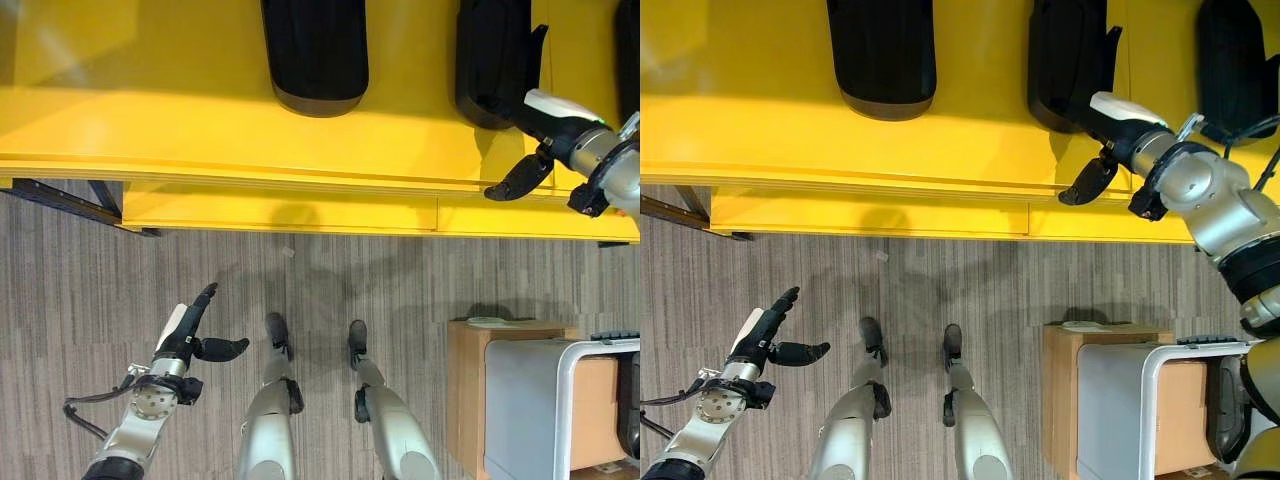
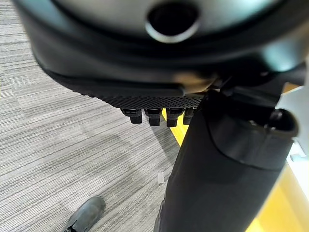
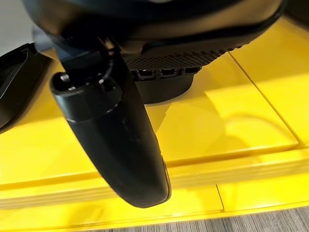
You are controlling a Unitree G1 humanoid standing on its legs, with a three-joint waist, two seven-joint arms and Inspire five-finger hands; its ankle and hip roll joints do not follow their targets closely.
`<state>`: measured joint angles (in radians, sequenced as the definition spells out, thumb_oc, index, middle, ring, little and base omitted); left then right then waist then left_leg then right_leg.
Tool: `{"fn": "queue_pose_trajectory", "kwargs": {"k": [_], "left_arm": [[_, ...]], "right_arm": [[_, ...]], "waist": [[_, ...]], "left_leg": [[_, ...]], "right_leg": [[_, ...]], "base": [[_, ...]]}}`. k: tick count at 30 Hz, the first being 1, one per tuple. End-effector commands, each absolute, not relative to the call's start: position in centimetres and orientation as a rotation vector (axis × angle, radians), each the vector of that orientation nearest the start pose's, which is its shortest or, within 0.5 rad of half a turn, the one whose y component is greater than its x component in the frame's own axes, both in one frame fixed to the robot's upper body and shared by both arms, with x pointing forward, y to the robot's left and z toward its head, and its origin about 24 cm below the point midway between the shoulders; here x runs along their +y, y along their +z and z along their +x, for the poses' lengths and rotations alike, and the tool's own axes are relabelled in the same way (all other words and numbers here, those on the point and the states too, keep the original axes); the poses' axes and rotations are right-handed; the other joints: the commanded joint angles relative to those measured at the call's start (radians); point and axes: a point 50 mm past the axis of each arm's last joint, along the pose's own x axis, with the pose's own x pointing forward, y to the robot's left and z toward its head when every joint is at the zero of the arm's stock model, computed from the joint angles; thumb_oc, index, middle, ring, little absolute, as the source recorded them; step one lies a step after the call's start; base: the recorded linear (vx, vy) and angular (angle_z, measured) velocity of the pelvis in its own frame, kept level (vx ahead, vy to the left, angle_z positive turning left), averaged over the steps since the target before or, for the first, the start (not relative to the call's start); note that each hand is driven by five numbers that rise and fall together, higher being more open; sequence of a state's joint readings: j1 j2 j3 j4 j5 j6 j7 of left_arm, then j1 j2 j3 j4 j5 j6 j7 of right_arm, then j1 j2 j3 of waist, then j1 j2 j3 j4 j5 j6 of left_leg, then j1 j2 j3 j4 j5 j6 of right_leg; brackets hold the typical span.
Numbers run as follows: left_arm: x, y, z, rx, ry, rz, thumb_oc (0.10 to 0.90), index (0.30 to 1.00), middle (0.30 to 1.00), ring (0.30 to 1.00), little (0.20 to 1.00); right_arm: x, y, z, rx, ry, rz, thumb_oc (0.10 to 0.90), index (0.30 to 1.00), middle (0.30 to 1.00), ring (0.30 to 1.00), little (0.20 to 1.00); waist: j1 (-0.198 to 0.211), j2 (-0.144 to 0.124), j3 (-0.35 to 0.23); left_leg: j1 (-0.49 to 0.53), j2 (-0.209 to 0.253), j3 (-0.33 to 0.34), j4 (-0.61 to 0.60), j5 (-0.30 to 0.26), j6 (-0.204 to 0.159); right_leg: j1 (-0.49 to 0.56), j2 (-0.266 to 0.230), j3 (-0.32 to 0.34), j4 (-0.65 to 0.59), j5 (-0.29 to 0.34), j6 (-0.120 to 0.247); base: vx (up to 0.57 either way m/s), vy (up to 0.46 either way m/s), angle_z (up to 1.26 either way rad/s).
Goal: Move parts from the plastic box to the shelf.
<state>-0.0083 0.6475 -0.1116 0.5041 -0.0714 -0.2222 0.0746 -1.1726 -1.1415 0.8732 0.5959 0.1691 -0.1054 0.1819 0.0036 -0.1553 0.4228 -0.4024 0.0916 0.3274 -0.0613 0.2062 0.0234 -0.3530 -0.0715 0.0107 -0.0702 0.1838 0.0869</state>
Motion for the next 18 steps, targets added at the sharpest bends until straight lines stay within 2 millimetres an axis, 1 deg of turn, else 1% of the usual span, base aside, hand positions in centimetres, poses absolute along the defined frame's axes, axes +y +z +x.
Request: {"fn": "queue_pose_trajectory", "kwargs": {"k": [1,4,8,9,13,14,15,16,18], "left_arm": [[31.8,2.4,23.0,0.194,0.104,0.675,0.9,1.0,1.0,1.0,1.0],[32.0,2.5,22.9,0.199,0.102,0.684,0.9,1.0,1.0,1.0,1.0],[32.2,2.7,22.9,0.197,0.105,0.691,0.9,1.0,1.0,1.0,1.0],[32.3,2.7,22.9,0.197,0.109,0.69,0.9,1.0,1.0,1.0,1.0],[32.4,2.8,22.8,0.197,0.107,0.681,0.9,1.0,1.0,1.0,1.0],[32.5,2.8,22.8,0.2,0.108,0.682,0.9,1.0,1.0,1.0,1.0],[32.6,2.9,22.8,0.199,0.111,0.682,0.9,1.0,1.0,1.0,1.0],[32.6,3.0,22.9,0.199,0.113,0.684,0.9,1.0,1.0,1.0,1.0],[32.8,3.0,22.8,0.203,0.119,0.682,0.9,1.0,1.0,1.0,1.0]], "right_arm": [[-27.8,29.6,36.3,-0.215,0.061,-1.2,0.9,1.0,1.0,1.0,1.0],[-27.9,29.5,36.3,-0.201,0.057,-1.231,0.9,1.0,1.0,1.0,1.0],[-27.7,30.4,36.2,-0.222,0.044,-1.262,0.9,1.0,1.0,1.0,1.0],[-27.6,30.8,36.2,-0.233,0.039,-1.275,0.9,1.0,1.0,1.0,1.0],[-25.9,33.3,35.7,-0.319,0.058,-1.317,0.9,1.0,1.0,1.0,1.0],[-25.5,34.0,35.6,-0.346,0.058,-1.325,0.9,1.0,1.0,1.0,1.0],[-24.5,35.4,35.3,-0.4,0.066,-1.332,0.9,1.0,1.0,1.0,1.0],[-24.0,36.3,35.0,-0.432,0.064,-1.338,0.9,1.0,1.0,1.0,1.0],[-23.2,37.5,34.7,-0.47,0.069,-1.354,0.9,1.0,1.0,1.0,1.0]], "waist": [[0.025,-0.026,-0.028],[0.022,-0.028,-0.038],[0.015,-0.032,-0.05],[0.014,-0.034,-0.055],[0.006,-0.039,-0.081],[0.005,-0.041,-0.088],[0.0,-0.044,-0.105],[-0.001,-0.047,-0.114],[-0.005,-0.051,-0.13]], "left_leg": [[0.09,0.075,0.005,-0.017,-0.033,-0.098],[0.097,0.078,0.004,-0.02,-0.032,-0.099],[0.106,0.079,0.005,-0.022,-0.033,-0.099],[0.109,0.08,0.007,-0.022,-0.033,-0.099],[0.123,0.079,0.009,-0.024,-0.036,-0.1],[0.125,0.079,0.01,-0.025,-0.036,-0.101],[0.131,0.079,0.01,-0.026,-0.039,-0.102],[0.135,0.079,0.01,-0.026,-0.04,-0.104],[0.143,0.078,0.009,-0.026,-0.043,-0.106]], "right_leg": [[0.045,-0.113,-0.059,0.124,-0.044,0.076],[0.048,-0.111,-0.061,0.125,-0.048,0.074],[0.051,-0.109,-0.057,0.127,-0.051,0.072],[0.054,-0.11,-0.058,0.127,-0.052,0.072],[0.065,-0.109,-0.056,0.121,-0.051,0.074],[0.069,-0.11,-0.057,0.119,-0.051,0.074],[0.077,-0.111,-0.059,0.114,-0.049,0.076],[0.082,-0.111,-0.06,0.11,-0.046,0.076],[0.095,-0.113,-0.062,0.103,-0.044,0.079]], "base": [[-0.07,-0.037,0.03],[-0.01,-0.004,0.01],[0.0,0.0,0.0],[0.0,0.0,0.0],[0.01,0.006,-0.02],[0.02,0.021,-0.06],[0.02,0.027,-0.04],[0.03,0.021,-0.03],[0.02,0.004,-0.05]]}}
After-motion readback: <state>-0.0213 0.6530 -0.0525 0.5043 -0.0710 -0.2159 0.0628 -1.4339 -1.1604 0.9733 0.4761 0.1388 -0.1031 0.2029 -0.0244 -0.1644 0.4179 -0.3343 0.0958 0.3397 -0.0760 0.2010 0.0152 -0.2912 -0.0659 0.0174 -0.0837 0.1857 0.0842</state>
